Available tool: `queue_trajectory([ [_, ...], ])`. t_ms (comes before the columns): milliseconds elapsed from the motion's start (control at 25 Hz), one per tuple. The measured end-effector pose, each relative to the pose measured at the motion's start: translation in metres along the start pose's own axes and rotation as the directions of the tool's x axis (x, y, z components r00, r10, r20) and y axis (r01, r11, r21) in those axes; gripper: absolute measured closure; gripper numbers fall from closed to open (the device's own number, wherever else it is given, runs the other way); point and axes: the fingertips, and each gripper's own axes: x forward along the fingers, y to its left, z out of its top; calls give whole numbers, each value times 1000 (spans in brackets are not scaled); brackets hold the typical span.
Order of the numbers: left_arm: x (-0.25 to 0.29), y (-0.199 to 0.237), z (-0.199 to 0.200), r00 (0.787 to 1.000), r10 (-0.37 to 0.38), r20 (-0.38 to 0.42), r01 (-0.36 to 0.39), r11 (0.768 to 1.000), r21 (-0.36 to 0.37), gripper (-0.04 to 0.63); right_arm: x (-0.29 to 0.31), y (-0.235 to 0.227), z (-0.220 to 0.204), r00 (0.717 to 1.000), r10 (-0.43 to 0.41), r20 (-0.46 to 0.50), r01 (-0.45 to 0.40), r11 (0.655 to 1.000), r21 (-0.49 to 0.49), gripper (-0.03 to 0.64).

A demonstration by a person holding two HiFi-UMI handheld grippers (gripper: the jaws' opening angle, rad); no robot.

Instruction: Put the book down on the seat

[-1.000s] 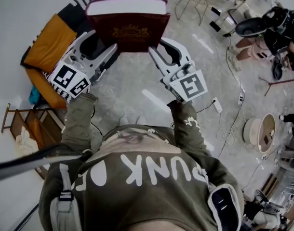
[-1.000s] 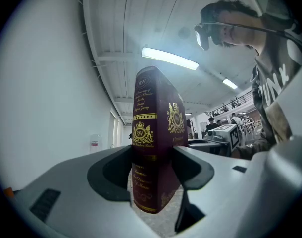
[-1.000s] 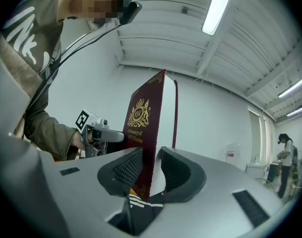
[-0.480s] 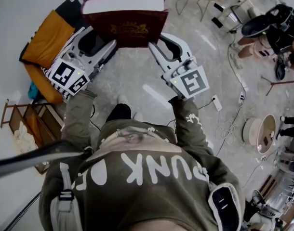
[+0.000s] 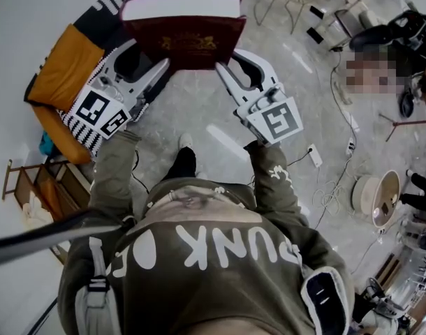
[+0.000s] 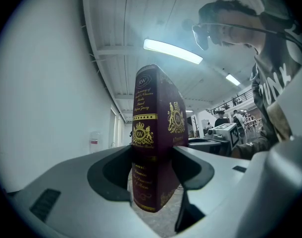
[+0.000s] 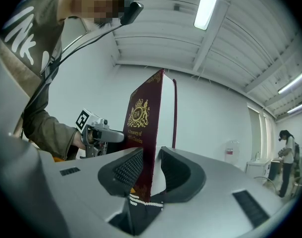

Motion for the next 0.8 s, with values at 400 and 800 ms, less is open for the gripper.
queue_trajectory([
  [400, 27, 103, -19, 1000, -13, 9, 13, 999, -35, 357, 92, -46, -27, 999, -19, -29, 20, 1000, 5, 502],
  [800, 46, 152, -29, 999, -42, 13, 42, 997, -57, 357, 134, -72, -38, 998, -47, -40, 48, 999, 12, 503],
])
